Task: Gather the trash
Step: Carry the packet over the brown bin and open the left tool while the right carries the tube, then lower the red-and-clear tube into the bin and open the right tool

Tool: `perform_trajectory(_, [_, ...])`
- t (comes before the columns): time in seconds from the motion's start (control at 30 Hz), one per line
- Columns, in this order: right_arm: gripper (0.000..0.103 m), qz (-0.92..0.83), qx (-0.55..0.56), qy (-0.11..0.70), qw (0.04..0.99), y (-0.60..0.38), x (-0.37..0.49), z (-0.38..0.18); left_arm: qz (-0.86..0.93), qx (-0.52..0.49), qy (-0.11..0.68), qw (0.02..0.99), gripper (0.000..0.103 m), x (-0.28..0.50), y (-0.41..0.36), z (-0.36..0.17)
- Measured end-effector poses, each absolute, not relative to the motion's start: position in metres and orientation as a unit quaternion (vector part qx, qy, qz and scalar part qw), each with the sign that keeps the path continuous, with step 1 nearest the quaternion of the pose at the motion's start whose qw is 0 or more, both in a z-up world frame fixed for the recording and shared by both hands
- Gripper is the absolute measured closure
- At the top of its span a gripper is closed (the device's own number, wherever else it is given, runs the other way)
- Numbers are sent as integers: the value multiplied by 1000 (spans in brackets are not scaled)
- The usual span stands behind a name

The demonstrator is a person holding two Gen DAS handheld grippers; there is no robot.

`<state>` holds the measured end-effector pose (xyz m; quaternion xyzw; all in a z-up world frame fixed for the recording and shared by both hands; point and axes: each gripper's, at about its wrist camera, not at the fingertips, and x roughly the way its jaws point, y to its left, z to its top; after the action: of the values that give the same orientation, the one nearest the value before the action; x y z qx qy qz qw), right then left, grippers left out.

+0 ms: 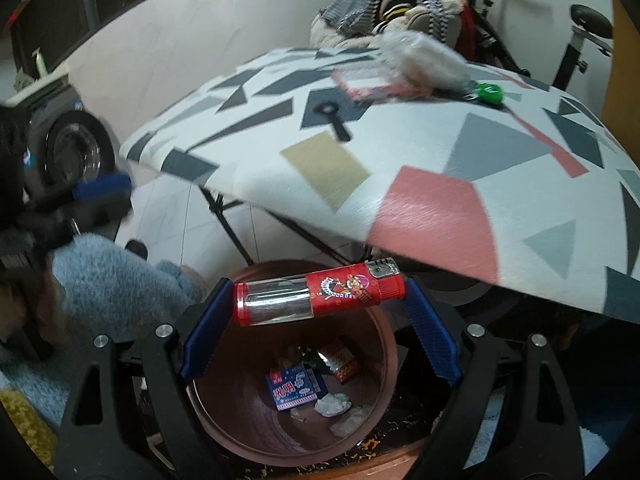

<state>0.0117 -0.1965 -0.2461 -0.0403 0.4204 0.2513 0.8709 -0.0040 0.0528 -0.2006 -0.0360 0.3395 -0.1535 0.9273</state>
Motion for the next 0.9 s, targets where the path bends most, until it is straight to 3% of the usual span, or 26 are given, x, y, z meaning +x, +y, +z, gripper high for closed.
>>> perform_trajectory(0.1, [18,258,-60,433,862,-185,12,-255,-142,-45,339,929,15,-2,59,-199])
perform_trajectory(0.9, [16,248,-112,482,833,-161,12,-287,-115,-66,354,926,13,5,70,-210])
